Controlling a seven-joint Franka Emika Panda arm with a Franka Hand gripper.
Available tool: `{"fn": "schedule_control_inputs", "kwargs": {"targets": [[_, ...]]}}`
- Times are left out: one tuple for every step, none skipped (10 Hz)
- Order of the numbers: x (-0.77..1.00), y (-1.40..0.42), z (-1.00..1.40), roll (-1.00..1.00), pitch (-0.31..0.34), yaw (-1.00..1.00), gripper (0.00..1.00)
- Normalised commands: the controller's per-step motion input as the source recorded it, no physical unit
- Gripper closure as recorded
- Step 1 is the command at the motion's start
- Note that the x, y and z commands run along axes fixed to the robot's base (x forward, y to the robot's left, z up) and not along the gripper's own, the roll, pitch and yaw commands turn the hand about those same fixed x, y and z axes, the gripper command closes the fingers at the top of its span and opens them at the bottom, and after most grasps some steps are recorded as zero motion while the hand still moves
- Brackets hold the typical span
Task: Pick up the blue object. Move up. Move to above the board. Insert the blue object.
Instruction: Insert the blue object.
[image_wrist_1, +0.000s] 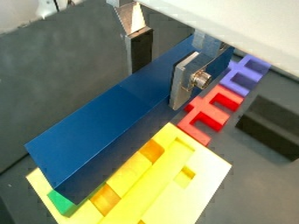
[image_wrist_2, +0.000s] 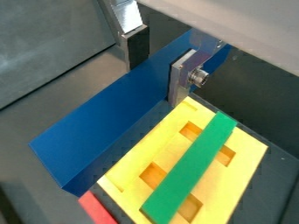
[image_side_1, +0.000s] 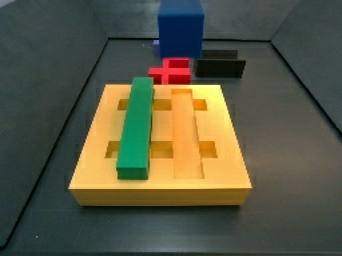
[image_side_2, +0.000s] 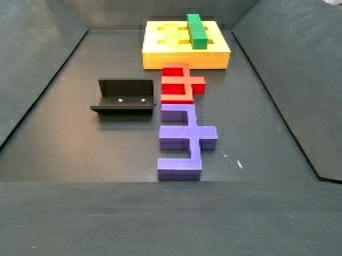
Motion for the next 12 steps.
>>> {"fn": "schedule_control_inputs", "kwargs": {"targets": [[0.23,-0.28,-0.98,0.02,-0.134,0.04,1.00],[0.25,-0.22,-0.94,0.03,-0.153,0.08,1.00],[0.28,-0.13,-0.89,0.06,-0.161,0.11,1.00],[0.34,-0.15,-0.65,0.20,-0.174,0.03,1.00],[0.33,-0.11,-0.62,0.24,-0.160,0.04,1.00],[0.19,-0.11,-0.58,0.27,-0.170,0.10,1.00],[0.01,-0.21,-0.56,0.29,-0.193,0.16,1.00],[0.00,-0.23,-0.63,0.27,-0.173,0.12,1.00],[-0.30,-0.14,-0.73,0.13,-0.229,0.00,1.00],[-0.22,-0.06,-0.55,0.04,-0.030,0.00,1.00],[-0.17,0.00,-0.40,0.00,0.000,0.00,1.00],[0.00,0.00,-0.40,0.00,-0.003,0.00,1.00]]}}
